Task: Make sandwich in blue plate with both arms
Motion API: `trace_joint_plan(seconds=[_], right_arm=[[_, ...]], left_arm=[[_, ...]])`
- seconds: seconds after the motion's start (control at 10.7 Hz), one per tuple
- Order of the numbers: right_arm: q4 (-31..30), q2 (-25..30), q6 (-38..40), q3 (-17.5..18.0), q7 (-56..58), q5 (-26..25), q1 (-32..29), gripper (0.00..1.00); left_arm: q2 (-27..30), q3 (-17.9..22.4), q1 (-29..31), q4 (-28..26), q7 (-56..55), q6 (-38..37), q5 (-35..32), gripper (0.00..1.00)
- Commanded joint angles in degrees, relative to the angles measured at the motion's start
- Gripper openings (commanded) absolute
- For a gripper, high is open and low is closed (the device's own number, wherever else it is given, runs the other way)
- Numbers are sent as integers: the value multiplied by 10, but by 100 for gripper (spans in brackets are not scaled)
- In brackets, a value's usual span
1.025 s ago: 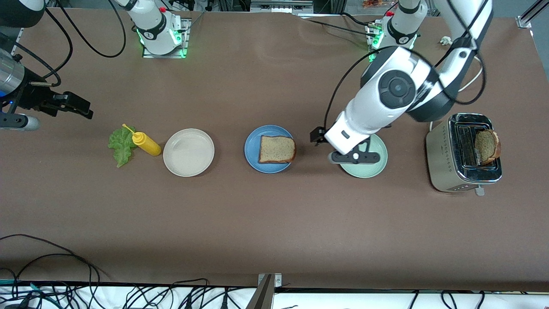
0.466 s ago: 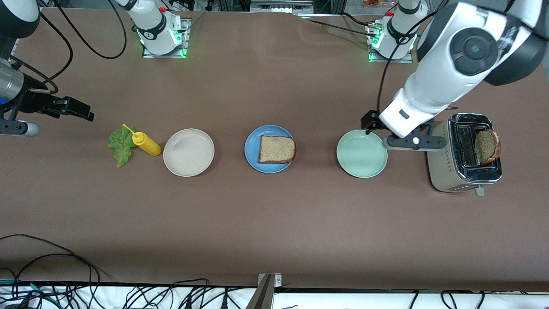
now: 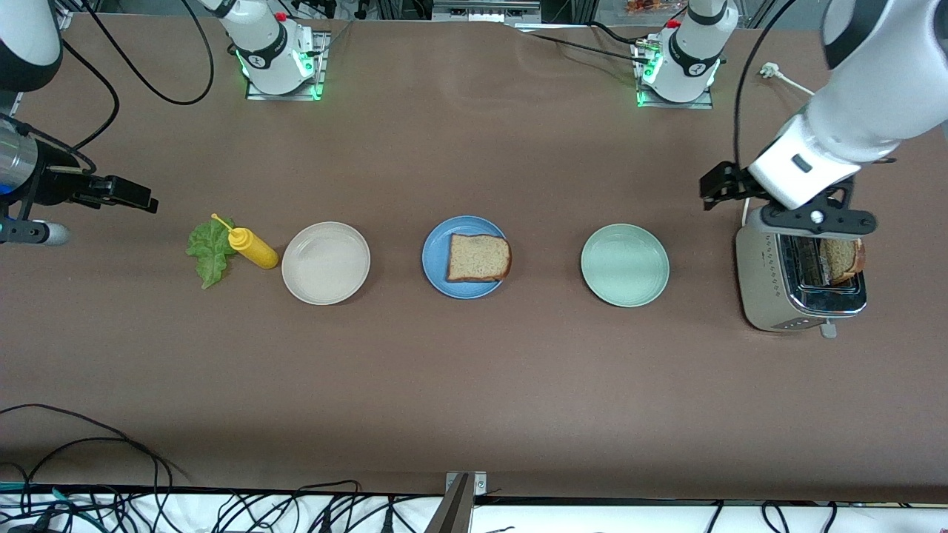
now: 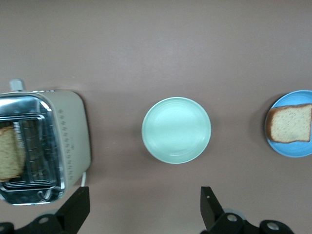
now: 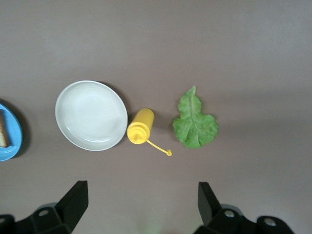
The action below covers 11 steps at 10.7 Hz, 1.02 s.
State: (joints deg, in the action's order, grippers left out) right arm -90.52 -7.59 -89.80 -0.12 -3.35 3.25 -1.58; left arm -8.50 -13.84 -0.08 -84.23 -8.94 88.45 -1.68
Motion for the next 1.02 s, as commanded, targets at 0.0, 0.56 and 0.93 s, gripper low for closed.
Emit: trace_joint_plan(seconds=[0.0, 0.56, 0.93], right_arm=[[-38, 5, -6, -17, 39, -4, -24, 100], [-169, 5, -141, -75, 120, -43, -25, 100], [-271, -8, -244, -95, 138, -54, -26, 100]], left_arm=[[40, 43, -3, -13, 82, -33, 16, 100], [59, 74, 0, -34, 115, -46, 17, 100], [60, 78, 12, -39, 147, -46, 17, 100]])
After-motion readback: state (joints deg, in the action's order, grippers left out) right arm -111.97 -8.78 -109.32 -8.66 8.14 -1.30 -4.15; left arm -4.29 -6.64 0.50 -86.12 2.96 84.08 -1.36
